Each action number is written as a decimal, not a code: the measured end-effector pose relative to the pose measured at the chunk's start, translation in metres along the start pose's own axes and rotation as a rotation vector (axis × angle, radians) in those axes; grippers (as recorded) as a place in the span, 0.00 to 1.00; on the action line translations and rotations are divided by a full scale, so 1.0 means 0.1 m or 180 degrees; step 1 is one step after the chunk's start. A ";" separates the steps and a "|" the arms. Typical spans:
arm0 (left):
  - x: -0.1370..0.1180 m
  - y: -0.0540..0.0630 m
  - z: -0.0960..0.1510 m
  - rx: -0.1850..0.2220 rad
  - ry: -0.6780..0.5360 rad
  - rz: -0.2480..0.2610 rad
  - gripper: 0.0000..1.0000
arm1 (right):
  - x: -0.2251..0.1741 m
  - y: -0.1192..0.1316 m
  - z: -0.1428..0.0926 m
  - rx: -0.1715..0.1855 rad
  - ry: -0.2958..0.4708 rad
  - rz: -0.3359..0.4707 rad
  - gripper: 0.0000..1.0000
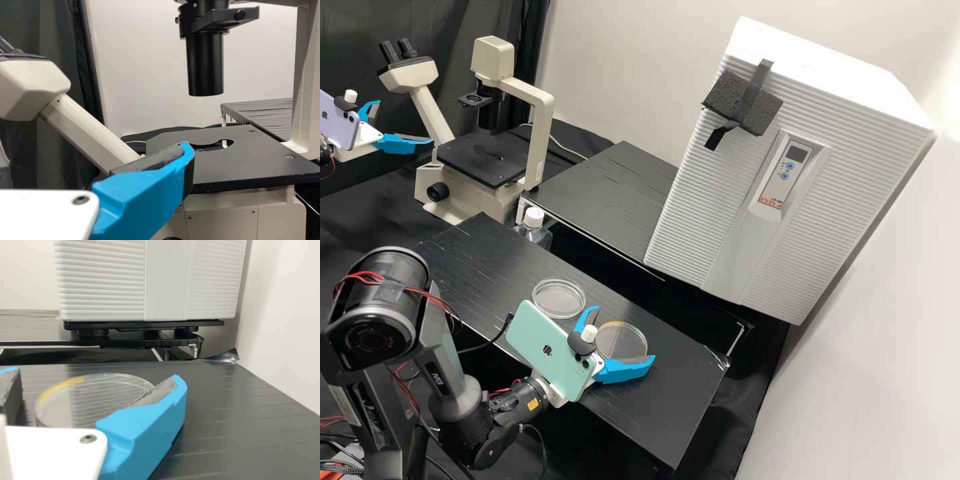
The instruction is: Close the petri dish lid.
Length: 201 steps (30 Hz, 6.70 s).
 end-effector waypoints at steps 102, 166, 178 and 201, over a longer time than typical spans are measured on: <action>0.00 0.00 0.00 0.0000 0.0000 0.0000 1.00 | 0.09 -0.45 -0.76 -0.0379 0.0881 -0.0380 0.00; 0.00 0.00 0.00 0.0000 0.0000 0.0000 1.00 | -0.04 -0.33 -0.71 -0.0511 0.0871 -0.0584 1.00; 0.00 0.00 0.00 0.0000 0.0000 0.0000 1.00 | -0.15 -0.19 -0.76 -0.0341 0.0818 -0.0335 1.00; 0.00 0.00 0.00 0.0000 0.0000 0.0000 1.00 | -0.04 -0.20 -0.66 -0.0246 0.0212 0.0022 1.00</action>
